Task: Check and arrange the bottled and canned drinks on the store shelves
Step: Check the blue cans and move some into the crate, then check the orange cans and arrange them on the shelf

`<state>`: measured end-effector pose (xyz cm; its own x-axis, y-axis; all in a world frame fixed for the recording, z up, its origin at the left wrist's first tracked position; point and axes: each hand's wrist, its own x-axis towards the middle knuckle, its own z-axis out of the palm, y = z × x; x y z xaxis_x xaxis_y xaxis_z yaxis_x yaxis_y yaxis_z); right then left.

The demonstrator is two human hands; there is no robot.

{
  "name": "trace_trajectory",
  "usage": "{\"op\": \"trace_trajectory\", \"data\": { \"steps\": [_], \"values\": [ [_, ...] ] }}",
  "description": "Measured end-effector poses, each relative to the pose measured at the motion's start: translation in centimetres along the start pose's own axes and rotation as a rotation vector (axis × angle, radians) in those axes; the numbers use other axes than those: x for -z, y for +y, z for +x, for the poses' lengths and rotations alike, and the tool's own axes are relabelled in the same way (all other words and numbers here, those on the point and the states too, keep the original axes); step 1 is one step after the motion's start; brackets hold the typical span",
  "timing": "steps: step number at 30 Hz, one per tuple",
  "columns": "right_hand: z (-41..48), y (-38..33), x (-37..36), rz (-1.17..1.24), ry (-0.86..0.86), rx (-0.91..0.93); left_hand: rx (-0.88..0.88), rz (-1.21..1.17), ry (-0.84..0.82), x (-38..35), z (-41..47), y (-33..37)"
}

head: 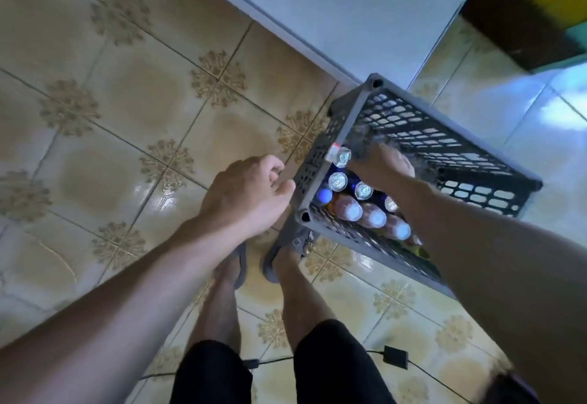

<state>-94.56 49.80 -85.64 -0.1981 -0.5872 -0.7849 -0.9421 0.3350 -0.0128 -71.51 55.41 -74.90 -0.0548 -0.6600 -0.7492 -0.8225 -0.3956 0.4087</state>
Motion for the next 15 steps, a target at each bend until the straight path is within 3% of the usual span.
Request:
{"op": "trace_trajectory", "data": {
  "steps": [9,15],
  "values": [
    [-22.5,-13.2,16.6,-0.028,0.127,0.286,-0.084,-0.054,0.247,16.8,-17.1,2.3],
    [-35.3,-22.4,24.0,0.155,0.251,0.398,-0.072,-0.440,0.326,26.1,-26.7,0.4]
  ]
}}
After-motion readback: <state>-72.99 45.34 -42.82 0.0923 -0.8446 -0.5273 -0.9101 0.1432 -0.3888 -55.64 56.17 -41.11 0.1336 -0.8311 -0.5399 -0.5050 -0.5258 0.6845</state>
